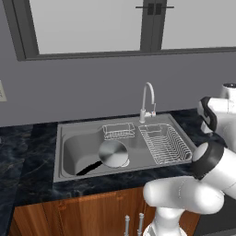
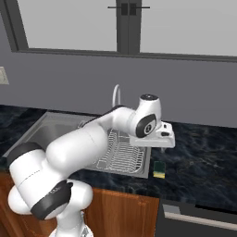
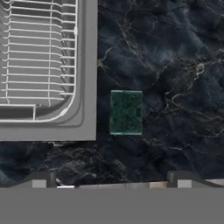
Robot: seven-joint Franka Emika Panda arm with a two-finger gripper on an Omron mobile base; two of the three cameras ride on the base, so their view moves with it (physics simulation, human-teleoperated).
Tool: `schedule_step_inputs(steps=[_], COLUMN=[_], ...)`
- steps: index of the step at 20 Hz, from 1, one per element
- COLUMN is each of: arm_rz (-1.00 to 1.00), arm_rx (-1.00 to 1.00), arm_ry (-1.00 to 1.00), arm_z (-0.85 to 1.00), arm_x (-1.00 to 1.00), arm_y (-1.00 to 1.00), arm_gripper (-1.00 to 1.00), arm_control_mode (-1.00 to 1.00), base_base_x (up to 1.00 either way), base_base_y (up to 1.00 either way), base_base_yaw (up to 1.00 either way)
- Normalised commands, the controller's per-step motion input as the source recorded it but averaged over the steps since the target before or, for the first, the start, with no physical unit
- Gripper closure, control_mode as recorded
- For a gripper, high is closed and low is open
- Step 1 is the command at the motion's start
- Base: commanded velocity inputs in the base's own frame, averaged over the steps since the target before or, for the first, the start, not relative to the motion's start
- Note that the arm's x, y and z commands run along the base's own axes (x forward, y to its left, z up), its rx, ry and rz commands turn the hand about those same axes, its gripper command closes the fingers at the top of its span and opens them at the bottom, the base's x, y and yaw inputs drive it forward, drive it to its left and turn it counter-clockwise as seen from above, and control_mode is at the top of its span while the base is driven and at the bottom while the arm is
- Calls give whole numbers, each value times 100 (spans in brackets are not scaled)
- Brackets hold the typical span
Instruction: Pick the pan and sponge and place them into the sink. Then turn on the water.
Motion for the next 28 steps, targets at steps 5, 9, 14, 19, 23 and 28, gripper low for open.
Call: schedule_step_inputs(steps=[5,9,14,19,23,28], arm_rz=[0,0,0,1,1,1], arm_rx=[0,0,0,0,0,0], arm_ry=[1,1,1,3,2,1], arm_z=[-19,-18,-19,-19,-16,-12], arm_x=[7,7,8,9,9,12], arm_y=[-9,-11,-7,-6,-6,-10], arm_gripper=[-100,-100,-100,-100,-100,-100], arm_control_mode=[-100,-100,-100,-100,-100,-100], base_base_x=[0,0,0,0,0,0], base_base_y=[0,0,0,0,0,0], base_base_yaw=[0,0,0,0,0,0])
